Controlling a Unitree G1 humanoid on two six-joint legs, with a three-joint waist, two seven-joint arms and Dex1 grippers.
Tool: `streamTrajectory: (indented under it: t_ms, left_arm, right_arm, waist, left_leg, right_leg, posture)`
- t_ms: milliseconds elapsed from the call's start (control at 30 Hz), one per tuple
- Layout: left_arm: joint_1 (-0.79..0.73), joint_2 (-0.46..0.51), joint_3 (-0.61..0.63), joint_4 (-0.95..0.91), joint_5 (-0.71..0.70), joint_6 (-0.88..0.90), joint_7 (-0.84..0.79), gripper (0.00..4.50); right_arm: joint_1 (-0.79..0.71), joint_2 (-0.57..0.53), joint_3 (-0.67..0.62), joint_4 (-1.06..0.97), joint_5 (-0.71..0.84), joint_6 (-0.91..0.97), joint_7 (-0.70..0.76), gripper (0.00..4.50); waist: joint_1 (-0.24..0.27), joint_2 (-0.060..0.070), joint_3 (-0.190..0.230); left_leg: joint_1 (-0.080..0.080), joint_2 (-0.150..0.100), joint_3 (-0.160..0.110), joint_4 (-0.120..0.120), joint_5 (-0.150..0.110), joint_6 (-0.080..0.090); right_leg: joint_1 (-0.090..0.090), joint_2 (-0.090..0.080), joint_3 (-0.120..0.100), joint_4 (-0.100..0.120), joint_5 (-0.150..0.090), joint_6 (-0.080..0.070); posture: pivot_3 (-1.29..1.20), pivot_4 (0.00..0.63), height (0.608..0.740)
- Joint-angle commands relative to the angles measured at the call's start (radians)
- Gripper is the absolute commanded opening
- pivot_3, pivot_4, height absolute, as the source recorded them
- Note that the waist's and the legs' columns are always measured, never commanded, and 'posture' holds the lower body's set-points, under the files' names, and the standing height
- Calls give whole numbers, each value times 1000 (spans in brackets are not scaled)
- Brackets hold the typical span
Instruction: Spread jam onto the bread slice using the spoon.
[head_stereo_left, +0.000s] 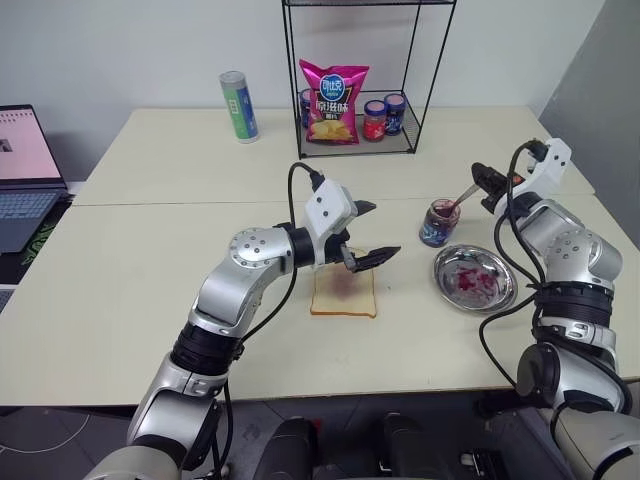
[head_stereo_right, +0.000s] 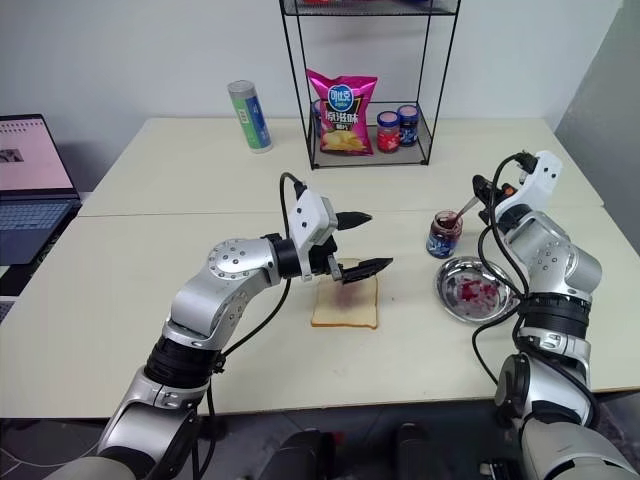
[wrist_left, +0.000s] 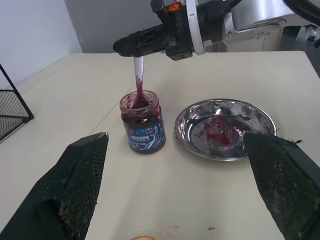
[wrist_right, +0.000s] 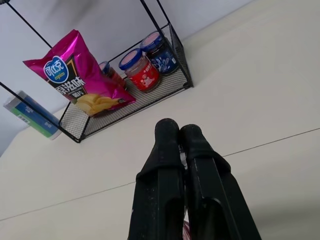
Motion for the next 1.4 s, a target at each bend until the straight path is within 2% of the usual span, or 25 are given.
streamTrajectory:
  t_ms: [33,433,767,900,1000,1033,1100,1200,1333,1400]
  left_arm:
    - [-25,-3,15,-12,-1,-28,-7,4500]
    - [-26,-5,15,-11,0,-30,-13,4500]
    - [-22,-1,21,-14,-3,-34,-20,4500]
    - [-19,11,36,-16,-13,-35,-30,4500]
    - [-8,37,72,-28,-29,-32,-33,4500]
    - [7,52,101,-46,-46,-13,-27,4500]
    - [64,94,165,-109,-93,34,-25,4500]
    - [161,163,213,-201,-133,86,-34,4500]
    - [380,284,318,-361,-192,175,-37,4500]
    - [449,318,364,-417,-227,213,-31,4500]
  right_arm:
    - [-32,-20,-25,-44,23,-21,-3,26]
    - [-58,9,-140,-13,130,28,-100,26]
    - [-102,41,-326,33,330,75,-254,26]
    - [-103,48,-333,-1,387,92,-265,26]
    - [-98,87,-259,-140,464,166,-231,26]
    - [-82,94,-184,-214,456,197,-199,26]
    - [-59,135,-92,-328,460,225,-190,26]
    - [-38,185,-26,-418,470,227,-212,26]
    - [38,159,233,-584,346,195,-82,26]
    - [61,153,299,-622,306,164,-40,26]
  waist:
    - [0,0,0]
    - [0,0,0]
    - [0,0,0]
    - [-1,0,0]
    - [-6,2,1]
    - [-11,3,2]
    - [-25,3,2]
    - [-34,3,2]
    - [-27,3,2]
    - [-27,3,2]
  left_leg:
    - [0,0,0,0,0,0]
    - [0,0,0,0,0,0]
    - [0,0,0,0,0,0]
    - [0,0,0,0,0,0]
    - [0,0,0,0,0,0]
    - [-1,1,1,-1,0,0]
    - [-1,1,1,-2,0,0]
    - [1,4,1,-6,0,0]
    - [1,4,-2,-9,0,0]
    - [-1,4,-3,-9,0,0]
  right_leg:
    - [0,0,0,0,0,0]
    - [0,0,0,0,0,0]
    - [0,0,0,0,0,0]
    - [0,0,0,0,0,0]
    - [0,0,0,0,0,0]
    - [-2,1,1,0,0,0]
    - [-3,1,1,1,0,0]
    - [-3,0,2,1,-1,-1]
    - [-4,1,0,0,-2,-4]
    - [-6,0,0,0,-3,-5]
  posture:
    - [0,150,740]
    - [0,150,740]
    - [0,150,740]
    - [0,150,740]
    - [0,150,740]
    - [0,150,740]
    - [0,150,740]
    - [0,150,740]
    - [0,150,740]
    - [0,150,740]
